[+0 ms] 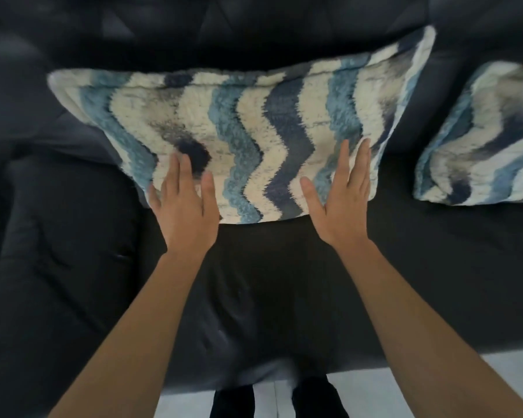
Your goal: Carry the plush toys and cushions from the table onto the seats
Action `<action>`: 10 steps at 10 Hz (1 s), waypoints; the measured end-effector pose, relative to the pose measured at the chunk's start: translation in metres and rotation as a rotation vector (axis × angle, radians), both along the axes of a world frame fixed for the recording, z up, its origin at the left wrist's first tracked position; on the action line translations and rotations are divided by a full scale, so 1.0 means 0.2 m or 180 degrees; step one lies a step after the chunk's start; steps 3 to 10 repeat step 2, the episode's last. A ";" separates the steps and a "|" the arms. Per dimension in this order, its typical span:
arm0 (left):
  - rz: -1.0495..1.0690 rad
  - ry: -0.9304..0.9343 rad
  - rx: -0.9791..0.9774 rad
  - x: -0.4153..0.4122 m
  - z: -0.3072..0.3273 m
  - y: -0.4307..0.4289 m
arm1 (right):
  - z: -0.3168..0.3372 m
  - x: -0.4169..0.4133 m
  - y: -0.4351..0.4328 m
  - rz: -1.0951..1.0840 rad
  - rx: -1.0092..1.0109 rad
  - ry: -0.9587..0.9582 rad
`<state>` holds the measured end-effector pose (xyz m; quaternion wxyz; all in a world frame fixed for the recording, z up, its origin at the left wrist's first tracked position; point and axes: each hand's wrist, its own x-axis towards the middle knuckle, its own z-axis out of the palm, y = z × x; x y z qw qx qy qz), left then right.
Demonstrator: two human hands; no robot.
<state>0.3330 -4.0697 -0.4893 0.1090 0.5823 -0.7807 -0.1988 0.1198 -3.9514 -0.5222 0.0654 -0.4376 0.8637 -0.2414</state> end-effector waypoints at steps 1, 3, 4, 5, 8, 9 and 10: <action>0.0034 0.0183 -0.0002 0.04 0.35 0.05 | 0.37 0.05 0.07 0.0093 0.0031 -0.0338; -0.0048 0.0463 0.0058 0.09 0.78 0.12 | 0.78 0.12 0.17 0.0299 -0.0161 -0.0711; -0.0048 0.0463 0.0058 0.09 0.78 0.12 | 0.78 0.12 0.17 0.0299 -0.0161 -0.0711; -0.0048 0.0463 0.0058 0.09 0.78 0.12 | 0.78 0.12 0.17 0.0299 -0.0161 -0.0711; -0.0048 0.0463 0.0058 0.09 0.78 0.12 | 0.78 0.12 0.17 0.0299 -0.0161 -0.0711; -0.0048 0.0463 0.0058 0.09 0.78 0.12 | 0.78 0.12 0.17 0.0299 -0.0161 -0.0711; -0.0048 0.0463 0.0058 0.09 0.78 0.12 | 0.78 0.12 0.17 0.0299 -0.0161 -0.0711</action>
